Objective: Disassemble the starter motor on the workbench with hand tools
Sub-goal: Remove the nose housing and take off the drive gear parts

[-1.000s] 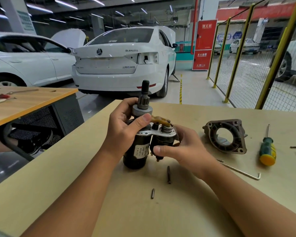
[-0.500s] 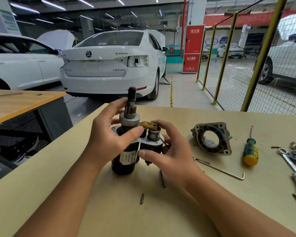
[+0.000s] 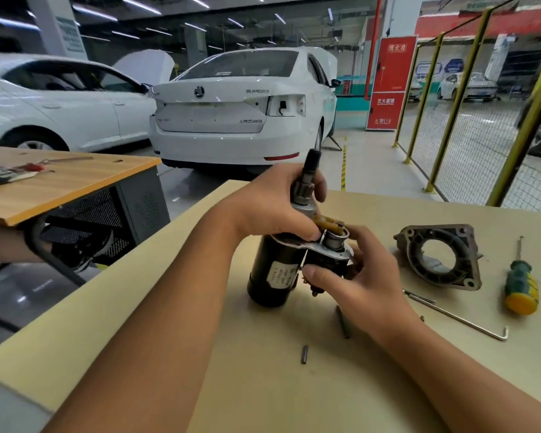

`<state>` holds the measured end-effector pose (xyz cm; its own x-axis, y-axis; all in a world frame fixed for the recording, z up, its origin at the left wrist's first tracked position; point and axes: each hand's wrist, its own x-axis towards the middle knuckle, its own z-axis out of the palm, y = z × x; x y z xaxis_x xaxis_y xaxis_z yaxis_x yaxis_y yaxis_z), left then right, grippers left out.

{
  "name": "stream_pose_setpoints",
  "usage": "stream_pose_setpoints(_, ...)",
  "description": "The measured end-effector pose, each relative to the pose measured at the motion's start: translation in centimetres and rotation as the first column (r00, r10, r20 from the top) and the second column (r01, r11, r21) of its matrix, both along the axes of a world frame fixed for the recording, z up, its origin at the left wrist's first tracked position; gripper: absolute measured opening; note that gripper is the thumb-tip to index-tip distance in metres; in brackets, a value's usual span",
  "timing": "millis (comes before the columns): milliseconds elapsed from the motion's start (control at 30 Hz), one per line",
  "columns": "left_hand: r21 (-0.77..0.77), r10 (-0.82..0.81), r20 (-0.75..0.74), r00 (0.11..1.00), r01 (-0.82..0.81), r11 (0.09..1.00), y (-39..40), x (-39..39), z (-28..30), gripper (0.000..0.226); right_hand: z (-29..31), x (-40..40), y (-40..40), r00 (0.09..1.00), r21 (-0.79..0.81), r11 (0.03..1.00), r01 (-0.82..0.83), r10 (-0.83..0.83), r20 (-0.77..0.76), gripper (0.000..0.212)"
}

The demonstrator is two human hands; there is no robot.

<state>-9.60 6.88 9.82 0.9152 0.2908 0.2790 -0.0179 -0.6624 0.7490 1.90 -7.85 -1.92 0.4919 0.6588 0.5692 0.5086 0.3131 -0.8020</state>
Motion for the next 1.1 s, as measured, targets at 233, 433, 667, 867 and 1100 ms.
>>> stream_pose_setpoints(233, -0.082, 0.014, 0.124, 0.992, -0.004, 0.997, 0.6, -0.2, -1.6, 0.043, -0.2, 0.3, 0.2, 0.999, -0.010, 1.000, 0.018, -0.017, 0.050, 0.057)
stream_pose_setpoints(433, -0.112, 0.032, 0.185, 0.982, -0.012, 0.994, 0.2, -0.5, -2.2, 0.039, -0.3, -0.2, 0.3, 1.000, -0.013, 1.000, 0.010, -0.010, 0.022, 0.064)
stream_pose_setpoints(667, -0.160, 0.045, 0.256, 0.966, -0.004, 0.987, 0.0, -0.5, -2.7, 0.041, -0.1, 0.0, 0.1, 0.999, -0.049, 0.998, 0.031, -0.029, 0.045, 0.061)
stream_pose_setpoints(867, -0.152, 0.027, 0.284, 0.959, 0.017, 0.988, 0.0, -0.5, -2.9, 0.045, 0.0, 0.4, 0.0, 0.998, -0.111, 0.994, 0.011, -0.005, 0.061, 0.055)
stream_pose_setpoints(1100, -0.216, -0.020, 0.332, 0.943, 0.096, 0.972, 0.2, -0.7, -3.5, 0.031, 0.4, 0.0, -0.4, 0.996, -0.123, 0.992, -0.033, 0.042, 0.077, 0.055)
